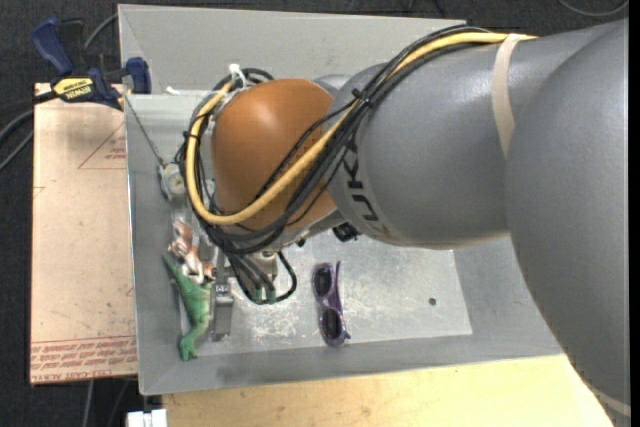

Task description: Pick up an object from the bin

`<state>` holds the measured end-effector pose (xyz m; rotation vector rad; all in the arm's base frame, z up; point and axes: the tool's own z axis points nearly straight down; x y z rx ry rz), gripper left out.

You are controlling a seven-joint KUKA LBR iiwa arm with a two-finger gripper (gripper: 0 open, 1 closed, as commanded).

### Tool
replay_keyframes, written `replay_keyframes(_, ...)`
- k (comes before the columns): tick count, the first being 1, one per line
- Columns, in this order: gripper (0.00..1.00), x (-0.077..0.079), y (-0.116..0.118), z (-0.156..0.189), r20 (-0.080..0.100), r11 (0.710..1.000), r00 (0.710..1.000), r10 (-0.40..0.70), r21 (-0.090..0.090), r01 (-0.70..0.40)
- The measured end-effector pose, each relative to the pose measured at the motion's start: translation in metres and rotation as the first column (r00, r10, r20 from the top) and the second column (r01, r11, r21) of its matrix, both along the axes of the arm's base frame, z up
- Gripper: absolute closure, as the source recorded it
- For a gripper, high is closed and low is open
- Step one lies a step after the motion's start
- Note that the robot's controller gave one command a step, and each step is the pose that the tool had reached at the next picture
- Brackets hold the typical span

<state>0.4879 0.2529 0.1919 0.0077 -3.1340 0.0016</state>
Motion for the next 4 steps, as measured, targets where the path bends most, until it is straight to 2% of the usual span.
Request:
replay_keyframes(1, 0.00, 0.002, -0.002, 0.004, 0.007, 1.000, 1.000, -0.005, 0.002, 0.005)
replay_keyframes(2, 0.00, 0.039, -0.022, -0.109, 0.004, 0.998, 0.998, -0.070, 0.002, 0.070)
replay_keyframes(3, 0.00, 0.019, -0.022, -0.044, 0.001, 0.996, 0.996, -0.089, 0.000, 0.089)
replay_keyframes(4, 0.00, 0.025, -0.025, 0.006, 0.007, 0.949, 0.949, 0.315, 0.004, -0.315)
